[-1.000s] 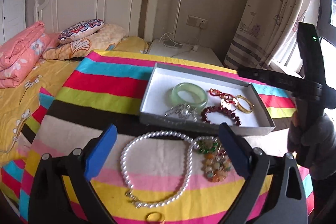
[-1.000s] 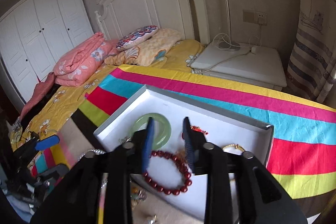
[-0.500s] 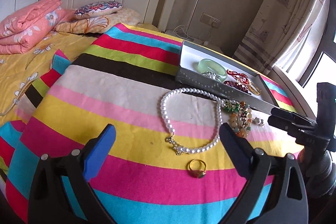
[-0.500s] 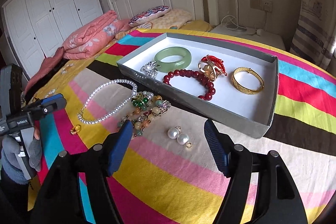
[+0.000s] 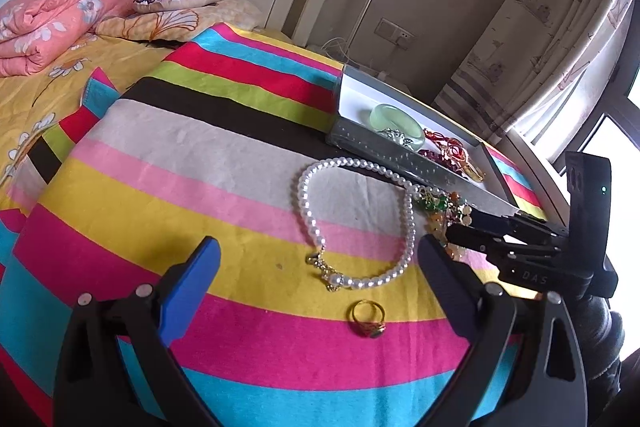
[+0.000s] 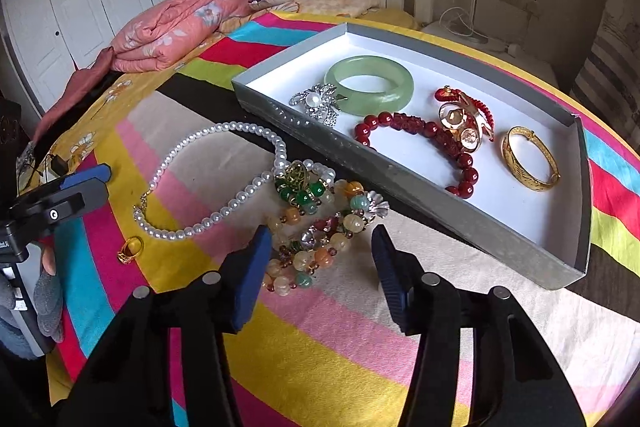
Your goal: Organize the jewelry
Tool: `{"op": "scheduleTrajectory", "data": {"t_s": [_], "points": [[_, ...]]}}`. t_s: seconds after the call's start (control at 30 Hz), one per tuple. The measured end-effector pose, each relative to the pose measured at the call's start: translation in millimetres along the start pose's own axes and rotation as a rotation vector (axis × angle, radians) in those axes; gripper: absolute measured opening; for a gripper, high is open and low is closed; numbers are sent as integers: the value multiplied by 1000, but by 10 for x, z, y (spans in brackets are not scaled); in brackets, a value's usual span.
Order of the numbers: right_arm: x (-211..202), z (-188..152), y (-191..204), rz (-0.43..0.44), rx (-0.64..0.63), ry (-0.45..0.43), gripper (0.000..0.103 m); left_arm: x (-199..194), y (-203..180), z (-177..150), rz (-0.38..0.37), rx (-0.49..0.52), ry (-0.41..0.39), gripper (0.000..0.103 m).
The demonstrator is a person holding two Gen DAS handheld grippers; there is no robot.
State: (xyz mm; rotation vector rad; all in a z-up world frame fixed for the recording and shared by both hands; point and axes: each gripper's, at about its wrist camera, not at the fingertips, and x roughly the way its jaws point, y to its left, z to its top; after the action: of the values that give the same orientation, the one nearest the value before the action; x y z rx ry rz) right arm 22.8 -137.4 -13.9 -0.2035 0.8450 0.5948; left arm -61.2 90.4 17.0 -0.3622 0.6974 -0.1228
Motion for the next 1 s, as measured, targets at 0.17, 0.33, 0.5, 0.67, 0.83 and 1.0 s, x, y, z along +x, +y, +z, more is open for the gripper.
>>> {"op": "scheduleTrajectory", "data": {"t_s": [0.17,0.33,0.5,0.67,0.83,1.0], "points": [[-295,-116,-1,4,21,-101,11,-2,0,2,-5,0,-2,98],[-661,-403,-54,31,37,-170,11,7,4,6,-6,1,4,98],[-1032,-688,-271,23,95,-212,11,13,11,9,-6,1,7,98],[-1056,-897,-474,-12,154,-187,11,64,-18,9,16,15,44,98],[-1066,-926,-471,-18,155,-195,11,94,-293,28,67,116,37,97],[-1061,-931,-473,-12,165,-200,11,279,-888,87,-47,245,70,83]]}}
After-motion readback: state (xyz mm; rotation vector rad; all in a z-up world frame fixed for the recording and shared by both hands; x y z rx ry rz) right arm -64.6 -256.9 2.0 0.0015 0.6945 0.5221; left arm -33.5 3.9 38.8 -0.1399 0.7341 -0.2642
